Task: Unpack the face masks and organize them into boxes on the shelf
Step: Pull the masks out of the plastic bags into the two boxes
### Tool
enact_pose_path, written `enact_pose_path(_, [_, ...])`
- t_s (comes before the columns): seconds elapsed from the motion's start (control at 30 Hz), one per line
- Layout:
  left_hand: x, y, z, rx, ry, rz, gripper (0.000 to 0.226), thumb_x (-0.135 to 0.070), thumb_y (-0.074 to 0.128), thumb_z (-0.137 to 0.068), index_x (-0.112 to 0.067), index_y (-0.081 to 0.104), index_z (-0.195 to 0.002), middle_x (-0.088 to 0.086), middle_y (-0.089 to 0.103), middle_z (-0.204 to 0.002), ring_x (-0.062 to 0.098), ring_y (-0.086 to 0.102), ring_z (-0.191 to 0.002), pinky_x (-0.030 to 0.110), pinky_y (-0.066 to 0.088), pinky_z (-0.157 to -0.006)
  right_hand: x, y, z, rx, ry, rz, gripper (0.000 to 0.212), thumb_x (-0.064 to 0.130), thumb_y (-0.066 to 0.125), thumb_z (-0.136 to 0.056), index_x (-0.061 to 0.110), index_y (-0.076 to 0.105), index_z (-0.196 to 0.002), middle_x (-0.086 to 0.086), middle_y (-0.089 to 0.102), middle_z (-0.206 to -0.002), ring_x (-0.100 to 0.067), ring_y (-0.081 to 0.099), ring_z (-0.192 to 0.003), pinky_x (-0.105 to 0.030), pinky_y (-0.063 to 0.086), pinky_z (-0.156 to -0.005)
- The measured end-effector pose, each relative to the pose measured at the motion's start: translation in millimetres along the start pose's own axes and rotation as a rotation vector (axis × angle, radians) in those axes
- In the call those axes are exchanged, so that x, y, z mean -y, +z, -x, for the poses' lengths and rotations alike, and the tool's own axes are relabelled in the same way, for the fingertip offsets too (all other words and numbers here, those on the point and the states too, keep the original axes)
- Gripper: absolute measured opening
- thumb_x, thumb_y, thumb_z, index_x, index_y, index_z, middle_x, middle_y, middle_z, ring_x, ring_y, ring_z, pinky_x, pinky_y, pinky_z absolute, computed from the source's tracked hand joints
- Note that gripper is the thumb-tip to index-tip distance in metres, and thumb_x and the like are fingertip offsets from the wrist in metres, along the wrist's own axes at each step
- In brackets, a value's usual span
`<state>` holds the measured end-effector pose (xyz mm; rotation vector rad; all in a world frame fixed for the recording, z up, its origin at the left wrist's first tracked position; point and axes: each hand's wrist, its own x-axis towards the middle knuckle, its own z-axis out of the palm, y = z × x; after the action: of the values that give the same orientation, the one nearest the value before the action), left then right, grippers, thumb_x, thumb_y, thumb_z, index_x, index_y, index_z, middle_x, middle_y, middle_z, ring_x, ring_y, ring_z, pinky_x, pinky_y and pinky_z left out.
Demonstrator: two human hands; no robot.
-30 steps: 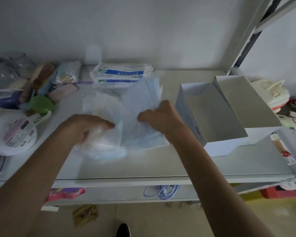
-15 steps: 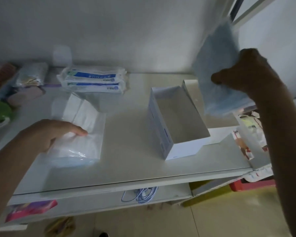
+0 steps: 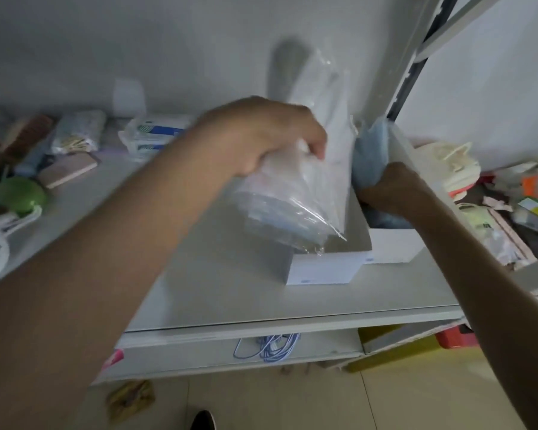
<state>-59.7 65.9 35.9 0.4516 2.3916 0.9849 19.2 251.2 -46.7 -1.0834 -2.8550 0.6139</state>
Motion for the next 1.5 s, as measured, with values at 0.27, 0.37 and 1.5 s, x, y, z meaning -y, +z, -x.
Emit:
enact_pose_path(0.27, [8, 52, -19, -0.267, -0.049, -0.405, 0.066, -0.022, 0.080, -0.067, -0.005, 0.052, -0.125, 0.010, 0.059, -0.106, 0.025, 0.059, -0.095, 0.027, 0.042, -0.059, -1, 3, 12, 0.036, 0.041, -0.195, 0.057, 0.034, 0.073, -0.075, 0.002, 0.053, -0.117, -0.007, 0.053, -0.093, -0.022, 0.050, -0.082, -0.023, 0.033, -0.051])
enact_pose_path(0.37, [4, 48, -20, -0.357, 0.003, -0.515, 0.069, -0.020, 0.078, -0.067, -0.002, 0.049, -0.127, 0.016, 0.055, -0.123, 0.031, 0.054, -0.114, 0.034, 0.046, -0.080, -8, 1, 16, -0.048, 0.031, -0.258, 0.070, 0.026, 0.074, -0.077, 0.001, 0.039, -0.132, -0.004, 0.041, -0.099, -0.018, 0.042, -0.088, -0.021, 0.031, -0.052])
enact_pose_path(1.5, [25, 61, -16, -0.324, 0.004, -0.387, 0.059, -0.051, 0.058, -0.086, -0.004, 0.053, -0.122, 0.015, 0.056, -0.121, 0.030, 0.056, -0.104, 0.030, 0.039, -0.073, -6, -9, 19, -0.019, -0.063, -0.236, 0.070, 0.025, 0.060, -0.091, -0.002, 0.019, -0.140, -0.014, 0.044, -0.114, -0.033, 0.047, -0.117, -0.030, 0.034, -0.081])
